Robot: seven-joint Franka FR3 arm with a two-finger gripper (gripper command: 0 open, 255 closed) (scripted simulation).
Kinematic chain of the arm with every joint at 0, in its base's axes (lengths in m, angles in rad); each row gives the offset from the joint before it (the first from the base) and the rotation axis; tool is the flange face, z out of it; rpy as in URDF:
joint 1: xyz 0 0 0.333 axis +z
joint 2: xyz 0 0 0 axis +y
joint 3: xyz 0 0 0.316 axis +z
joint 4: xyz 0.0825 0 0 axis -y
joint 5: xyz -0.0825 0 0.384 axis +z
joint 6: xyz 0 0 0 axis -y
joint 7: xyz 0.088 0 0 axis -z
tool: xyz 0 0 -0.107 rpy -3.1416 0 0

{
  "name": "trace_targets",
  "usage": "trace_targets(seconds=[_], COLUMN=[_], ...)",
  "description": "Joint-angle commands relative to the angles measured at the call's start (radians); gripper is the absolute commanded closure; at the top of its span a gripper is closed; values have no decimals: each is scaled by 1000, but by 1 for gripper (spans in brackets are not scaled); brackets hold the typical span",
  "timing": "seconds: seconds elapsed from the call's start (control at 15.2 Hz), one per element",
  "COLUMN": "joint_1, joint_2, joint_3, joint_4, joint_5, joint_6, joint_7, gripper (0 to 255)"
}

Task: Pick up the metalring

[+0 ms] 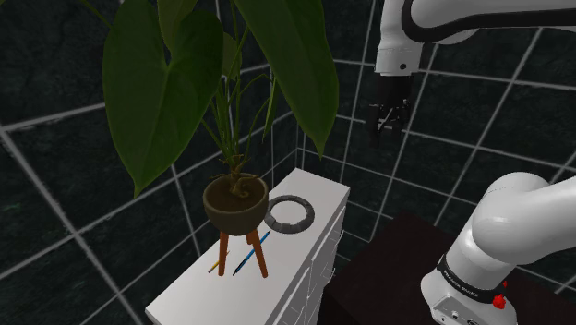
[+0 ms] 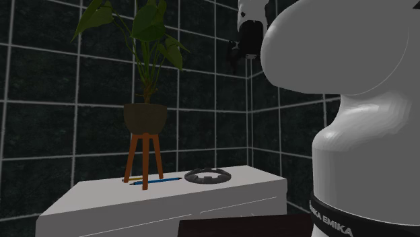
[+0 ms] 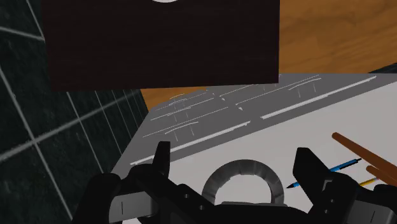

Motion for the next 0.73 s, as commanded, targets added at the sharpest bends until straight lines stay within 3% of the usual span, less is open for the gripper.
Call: trace_targets(seconds=[0.0, 0.66], joint_1=[0, -3], joint_2=[0, 326], joint_3=[0, 42], joint_4=[0, -22], joint_5=[0, -4], joint_6=[0, 309], joint_7=[0, 5], gripper=[0, 0])
